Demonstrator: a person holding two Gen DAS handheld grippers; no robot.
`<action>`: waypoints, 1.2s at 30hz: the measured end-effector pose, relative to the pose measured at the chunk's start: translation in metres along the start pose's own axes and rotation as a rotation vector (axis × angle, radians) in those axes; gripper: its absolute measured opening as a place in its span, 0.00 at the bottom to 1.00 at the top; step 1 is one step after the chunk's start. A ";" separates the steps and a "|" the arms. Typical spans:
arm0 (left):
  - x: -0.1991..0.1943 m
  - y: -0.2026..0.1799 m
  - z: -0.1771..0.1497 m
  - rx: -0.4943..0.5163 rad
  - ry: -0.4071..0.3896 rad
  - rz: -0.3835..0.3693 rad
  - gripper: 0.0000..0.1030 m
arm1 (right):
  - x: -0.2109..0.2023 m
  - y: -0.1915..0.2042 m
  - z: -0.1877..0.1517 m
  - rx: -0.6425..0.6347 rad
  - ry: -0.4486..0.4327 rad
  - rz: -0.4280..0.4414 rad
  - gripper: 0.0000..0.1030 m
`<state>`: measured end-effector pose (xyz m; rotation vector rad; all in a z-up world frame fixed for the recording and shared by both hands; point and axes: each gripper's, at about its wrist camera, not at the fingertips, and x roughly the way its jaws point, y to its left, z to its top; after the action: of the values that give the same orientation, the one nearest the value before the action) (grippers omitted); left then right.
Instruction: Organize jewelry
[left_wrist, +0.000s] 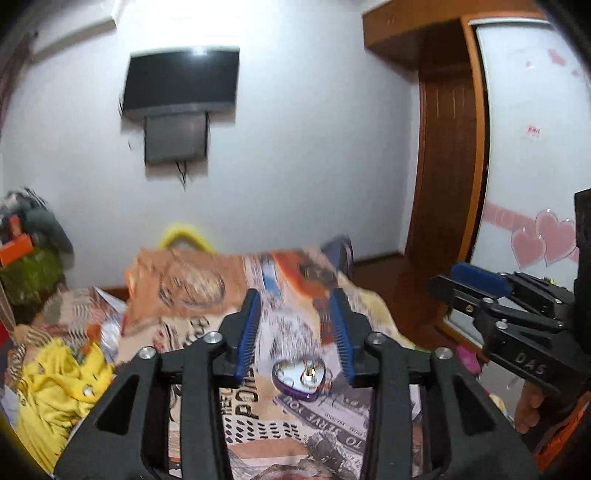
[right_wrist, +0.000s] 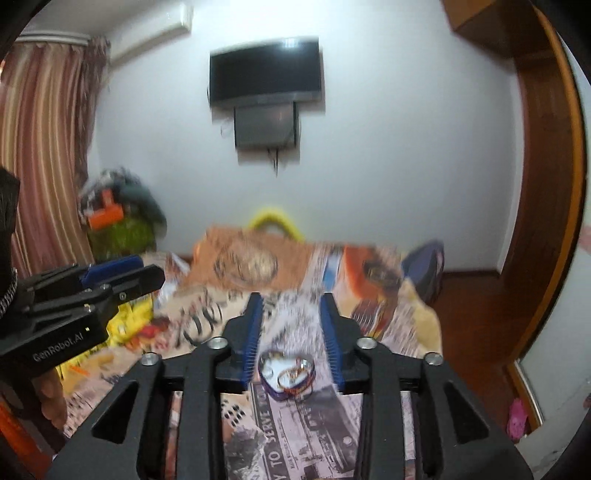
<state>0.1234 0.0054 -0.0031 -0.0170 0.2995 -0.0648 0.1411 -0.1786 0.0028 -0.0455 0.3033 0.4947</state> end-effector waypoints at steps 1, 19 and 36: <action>-0.011 -0.003 0.001 0.001 -0.029 0.007 0.46 | -0.013 0.002 0.002 0.000 -0.035 -0.009 0.42; -0.106 -0.019 -0.013 -0.024 -0.228 0.115 0.98 | -0.091 0.030 -0.010 0.032 -0.270 -0.182 1.00; -0.109 -0.024 -0.021 -0.032 -0.197 0.112 0.98 | -0.098 0.031 -0.026 0.022 -0.212 -0.196 1.00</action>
<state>0.0121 -0.0112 0.0091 -0.0382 0.1045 0.0526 0.0370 -0.1997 0.0077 -0.0011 0.0954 0.2983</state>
